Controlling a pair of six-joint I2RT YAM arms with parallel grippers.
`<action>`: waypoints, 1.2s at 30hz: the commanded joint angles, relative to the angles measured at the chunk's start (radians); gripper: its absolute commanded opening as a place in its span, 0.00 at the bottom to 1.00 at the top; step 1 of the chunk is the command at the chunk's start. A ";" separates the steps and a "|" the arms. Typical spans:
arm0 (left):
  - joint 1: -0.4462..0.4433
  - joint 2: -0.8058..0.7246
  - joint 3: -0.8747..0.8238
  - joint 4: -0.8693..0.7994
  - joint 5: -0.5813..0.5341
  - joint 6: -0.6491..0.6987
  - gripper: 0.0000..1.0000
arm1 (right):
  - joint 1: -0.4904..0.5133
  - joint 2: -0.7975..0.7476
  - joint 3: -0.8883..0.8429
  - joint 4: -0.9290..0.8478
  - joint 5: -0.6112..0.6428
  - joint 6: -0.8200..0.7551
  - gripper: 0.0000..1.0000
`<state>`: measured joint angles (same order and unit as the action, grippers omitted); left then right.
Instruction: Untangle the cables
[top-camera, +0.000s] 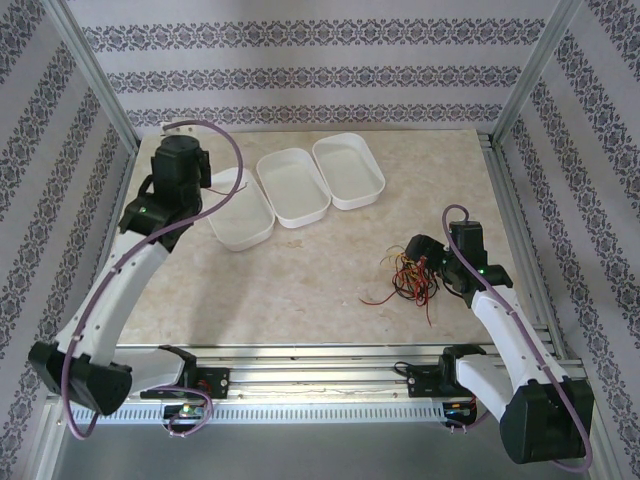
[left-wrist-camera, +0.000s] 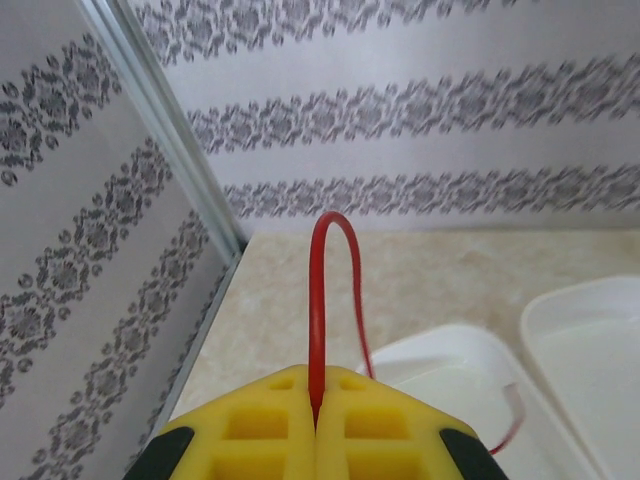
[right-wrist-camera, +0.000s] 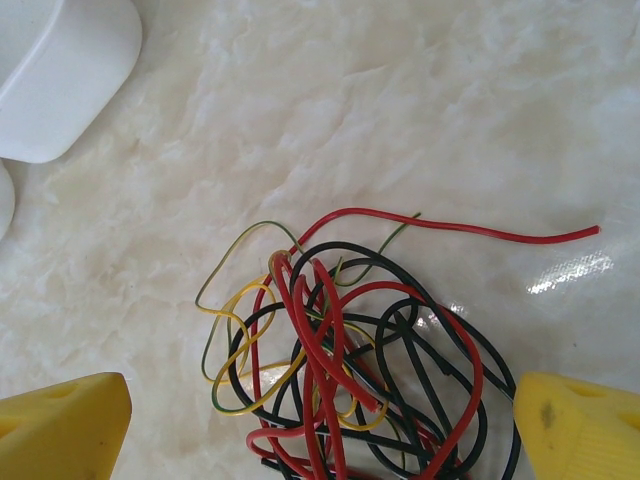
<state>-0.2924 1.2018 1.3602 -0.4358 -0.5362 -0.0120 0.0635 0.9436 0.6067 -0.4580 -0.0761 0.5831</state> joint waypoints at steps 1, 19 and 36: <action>0.003 -0.025 0.014 0.028 0.057 -0.022 0.00 | 0.008 0.008 0.008 0.021 0.012 -0.013 0.98; 0.002 0.189 0.015 0.052 0.189 -0.136 0.00 | 0.010 0.006 -0.001 0.036 0.006 -0.003 0.98; -0.001 0.473 -0.075 0.342 0.249 -0.410 0.00 | 0.010 -0.013 -0.021 0.040 0.009 0.001 0.98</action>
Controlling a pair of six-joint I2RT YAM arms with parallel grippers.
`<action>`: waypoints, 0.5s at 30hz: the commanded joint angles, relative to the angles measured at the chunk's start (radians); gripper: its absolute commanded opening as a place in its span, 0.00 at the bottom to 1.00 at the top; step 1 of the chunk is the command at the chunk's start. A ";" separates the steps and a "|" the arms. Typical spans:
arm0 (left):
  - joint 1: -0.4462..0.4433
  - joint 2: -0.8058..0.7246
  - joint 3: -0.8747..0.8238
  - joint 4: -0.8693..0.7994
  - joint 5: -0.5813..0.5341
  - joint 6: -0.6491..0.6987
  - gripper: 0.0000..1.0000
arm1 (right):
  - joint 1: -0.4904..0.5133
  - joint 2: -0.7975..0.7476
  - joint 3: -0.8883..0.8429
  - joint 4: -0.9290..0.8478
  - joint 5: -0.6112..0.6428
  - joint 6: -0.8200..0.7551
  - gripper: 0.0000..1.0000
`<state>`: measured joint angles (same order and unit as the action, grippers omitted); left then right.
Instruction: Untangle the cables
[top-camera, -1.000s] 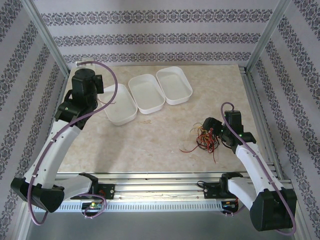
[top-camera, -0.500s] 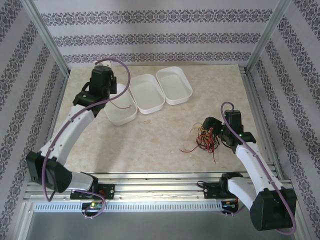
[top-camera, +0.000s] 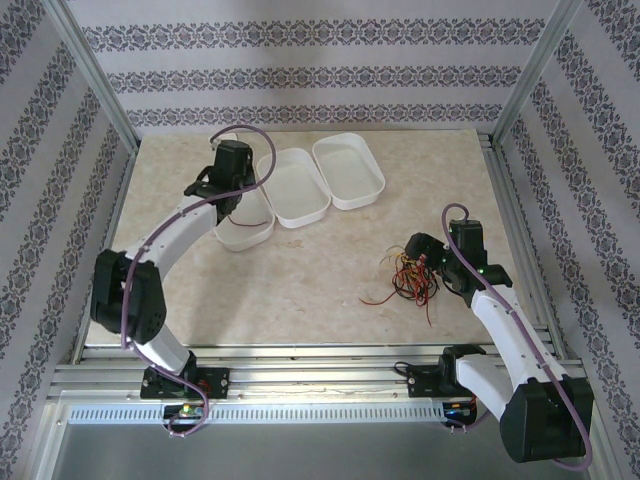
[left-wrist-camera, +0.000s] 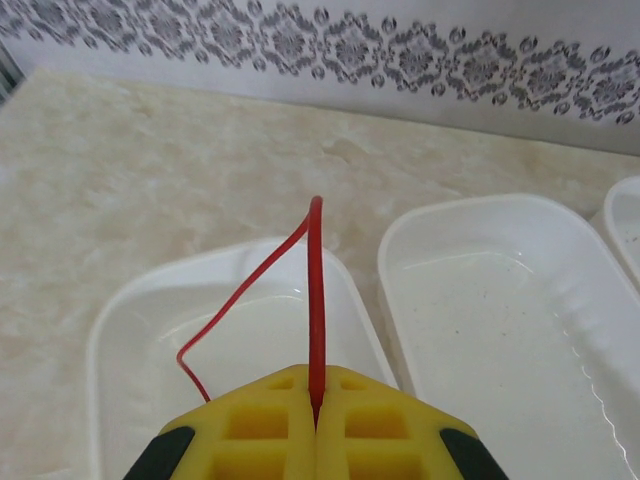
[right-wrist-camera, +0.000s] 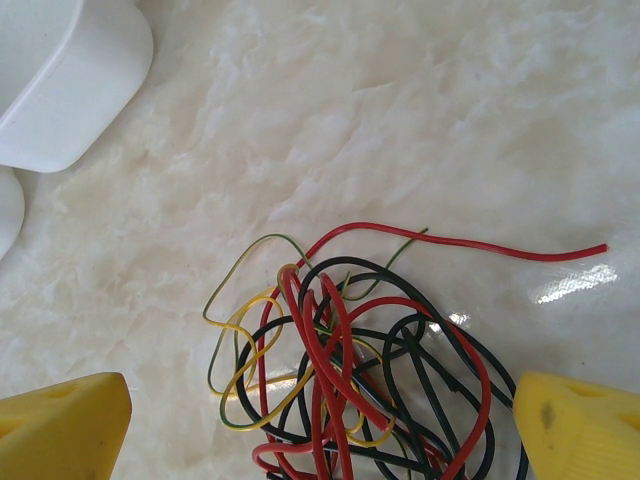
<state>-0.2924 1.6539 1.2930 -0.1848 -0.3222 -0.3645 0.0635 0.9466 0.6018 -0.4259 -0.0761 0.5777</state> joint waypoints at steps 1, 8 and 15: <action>-0.001 0.032 -0.006 0.092 0.039 -0.058 0.00 | 0.010 -0.018 -0.017 0.009 0.009 0.006 0.98; -0.002 0.047 -0.068 0.089 0.004 -0.047 0.00 | 0.010 -0.023 -0.027 0.015 0.016 0.008 0.98; 0.002 0.086 -0.112 0.098 0.002 -0.075 0.00 | 0.009 -0.009 -0.019 0.018 0.009 0.005 0.98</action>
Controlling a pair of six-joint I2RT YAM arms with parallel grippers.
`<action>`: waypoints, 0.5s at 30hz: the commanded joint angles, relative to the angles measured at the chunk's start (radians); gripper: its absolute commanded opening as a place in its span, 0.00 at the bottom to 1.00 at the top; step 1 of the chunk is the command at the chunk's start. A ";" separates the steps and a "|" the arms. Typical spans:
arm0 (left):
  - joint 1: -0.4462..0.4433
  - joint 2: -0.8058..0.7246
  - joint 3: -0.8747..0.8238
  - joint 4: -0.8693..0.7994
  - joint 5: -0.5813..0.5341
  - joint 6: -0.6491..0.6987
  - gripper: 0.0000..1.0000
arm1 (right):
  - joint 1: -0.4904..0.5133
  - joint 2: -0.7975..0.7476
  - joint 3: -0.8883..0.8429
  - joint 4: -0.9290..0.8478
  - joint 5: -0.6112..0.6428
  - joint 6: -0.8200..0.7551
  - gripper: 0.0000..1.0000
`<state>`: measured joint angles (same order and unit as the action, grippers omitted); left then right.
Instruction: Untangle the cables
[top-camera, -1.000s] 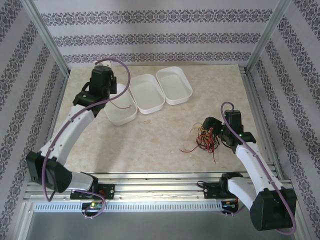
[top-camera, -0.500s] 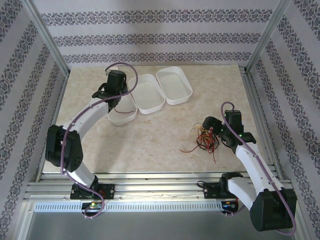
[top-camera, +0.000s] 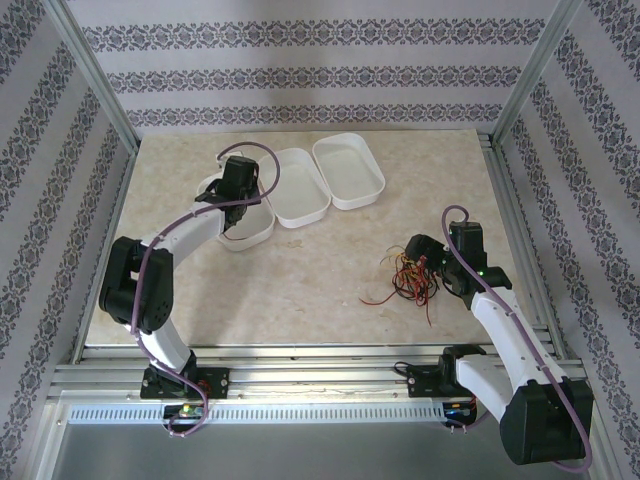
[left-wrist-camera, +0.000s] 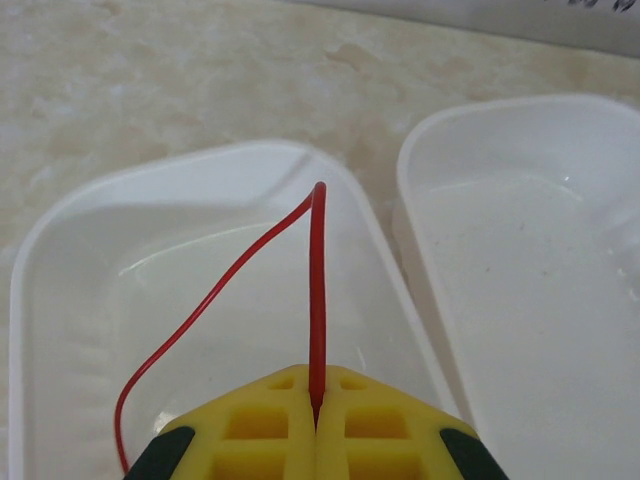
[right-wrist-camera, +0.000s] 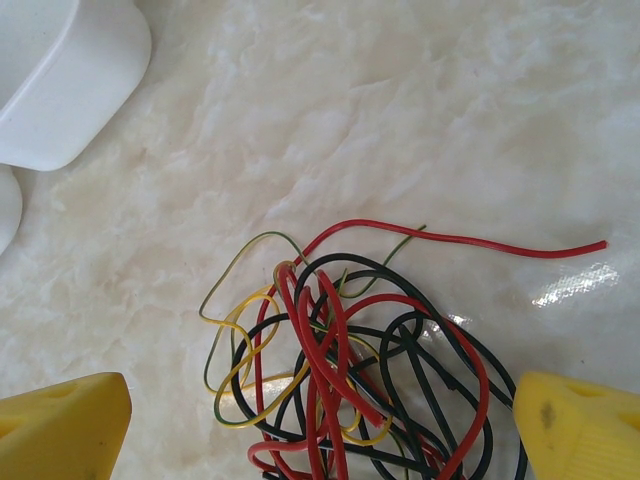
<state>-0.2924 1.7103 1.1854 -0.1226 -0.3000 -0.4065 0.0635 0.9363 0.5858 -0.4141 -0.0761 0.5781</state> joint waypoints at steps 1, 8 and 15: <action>0.002 0.040 -0.006 0.047 -0.016 -0.032 0.00 | 0.010 0.001 -0.003 0.008 0.009 0.006 0.98; 0.002 0.123 0.035 0.053 0.014 -0.058 0.00 | 0.010 -0.013 -0.009 0.002 0.013 0.005 0.98; 0.001 0.166 0.049 -0.005 -0.009 -0.130 0.00 | 0.010 -0.022 -0.008 -0.003 0.016 0.005 0.98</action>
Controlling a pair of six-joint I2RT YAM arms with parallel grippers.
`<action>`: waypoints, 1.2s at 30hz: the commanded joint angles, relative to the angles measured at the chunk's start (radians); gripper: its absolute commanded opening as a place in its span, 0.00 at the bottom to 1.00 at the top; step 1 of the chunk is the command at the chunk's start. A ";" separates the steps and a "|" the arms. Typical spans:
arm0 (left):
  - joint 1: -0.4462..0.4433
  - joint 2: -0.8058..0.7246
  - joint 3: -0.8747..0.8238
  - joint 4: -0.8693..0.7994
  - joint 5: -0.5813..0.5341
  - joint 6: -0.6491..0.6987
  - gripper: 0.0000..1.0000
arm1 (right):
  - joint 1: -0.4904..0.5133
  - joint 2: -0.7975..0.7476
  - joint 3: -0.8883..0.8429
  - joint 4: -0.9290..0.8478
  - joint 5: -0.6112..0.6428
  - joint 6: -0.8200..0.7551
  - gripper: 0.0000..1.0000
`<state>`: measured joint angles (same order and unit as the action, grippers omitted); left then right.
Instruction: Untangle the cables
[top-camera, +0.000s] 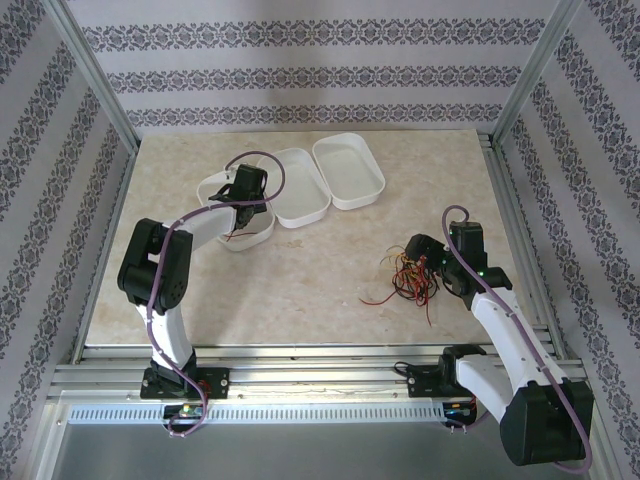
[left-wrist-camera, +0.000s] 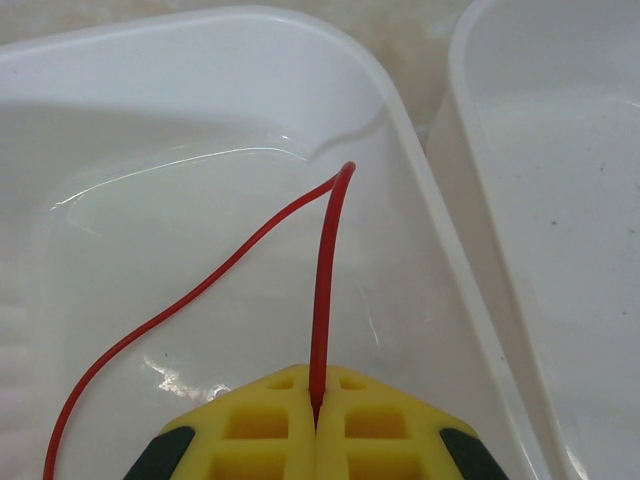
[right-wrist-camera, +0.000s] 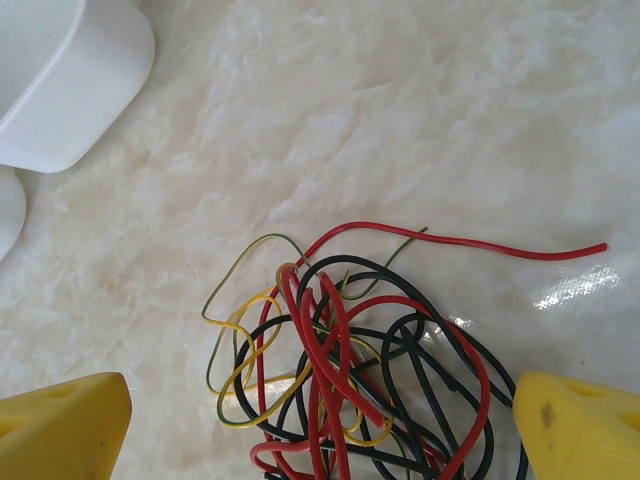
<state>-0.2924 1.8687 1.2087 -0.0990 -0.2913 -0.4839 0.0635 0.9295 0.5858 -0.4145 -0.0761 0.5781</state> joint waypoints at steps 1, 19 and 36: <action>0.002 0.010 0.023 -0.025 -0.016 -0.055 0.00 | 0.010 -0.015 -0.009 -0.003 0.017 0.003 0.98; -0.013 -0.123 0.043 -0.048 0.068 0.001 0.57 | 0.010 -0.009 0.008 -0.022 0.043 -0.007 0.98; -0.334 -0.084 0.057 0.224 0.603 0.281 0.57 | 0.002 -0.036 0.045 -0.131 0.074 0.007 0.98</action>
<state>-0.5884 1.7535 1.2865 0.0029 0.1310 -0.2852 0.0635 0.8982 0.5949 -0.4984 -0.0120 0.5850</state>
